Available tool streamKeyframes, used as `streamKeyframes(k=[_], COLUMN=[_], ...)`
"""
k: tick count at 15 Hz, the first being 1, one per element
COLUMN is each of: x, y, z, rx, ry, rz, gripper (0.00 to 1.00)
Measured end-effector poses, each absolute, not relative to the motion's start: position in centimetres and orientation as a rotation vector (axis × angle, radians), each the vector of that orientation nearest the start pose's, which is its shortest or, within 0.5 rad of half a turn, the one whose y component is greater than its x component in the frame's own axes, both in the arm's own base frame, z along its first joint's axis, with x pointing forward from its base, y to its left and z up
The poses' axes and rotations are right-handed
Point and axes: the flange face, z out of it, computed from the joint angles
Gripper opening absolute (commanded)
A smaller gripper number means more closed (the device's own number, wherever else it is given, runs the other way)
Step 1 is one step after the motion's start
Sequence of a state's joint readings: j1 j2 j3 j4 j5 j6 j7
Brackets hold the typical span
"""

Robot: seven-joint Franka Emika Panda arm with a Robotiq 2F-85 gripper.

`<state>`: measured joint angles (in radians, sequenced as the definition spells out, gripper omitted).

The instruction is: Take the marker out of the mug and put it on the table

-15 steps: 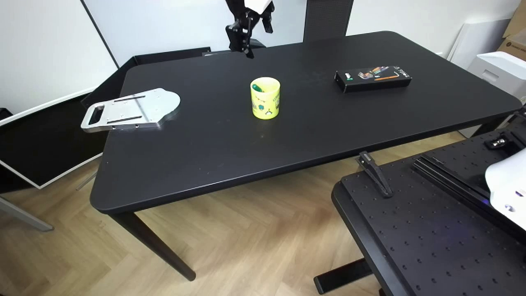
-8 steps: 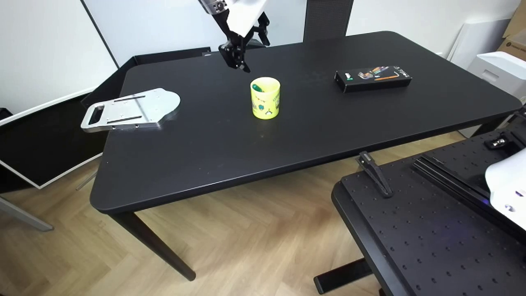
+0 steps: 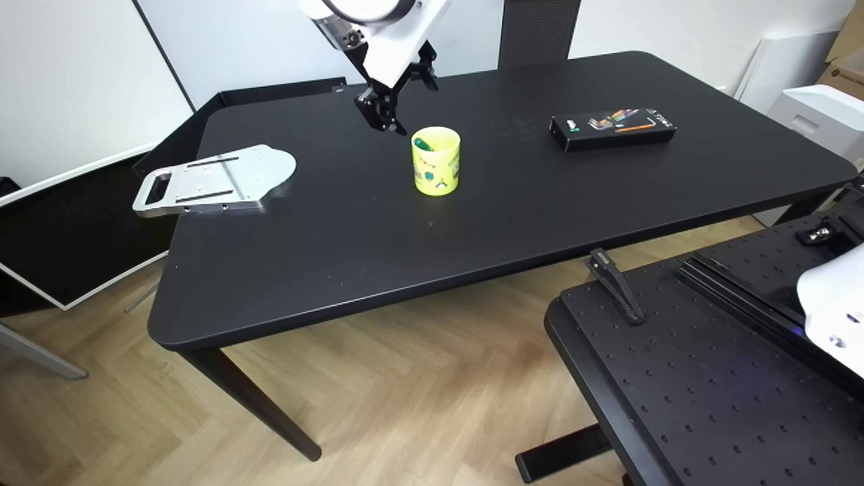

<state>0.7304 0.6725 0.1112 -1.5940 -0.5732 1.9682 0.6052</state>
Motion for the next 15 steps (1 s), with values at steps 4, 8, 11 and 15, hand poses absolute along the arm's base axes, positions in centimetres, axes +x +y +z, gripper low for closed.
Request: streamKeyframes(k=[4,8,11,15], x=[47.7,47.6,47.6,47.6], y=[47.0,47.0,46.9,46.7], z=[21.9,21.4,21.1,20.8], rx=[-3.524,-3.531,-3.536,-3.543], ry=[-0.940,-0.930,-0.917,-0.904], rz=[-0.123,-0.117,-0.111,-0.101], gripper=[1.00,1.00,1.00,1.00])
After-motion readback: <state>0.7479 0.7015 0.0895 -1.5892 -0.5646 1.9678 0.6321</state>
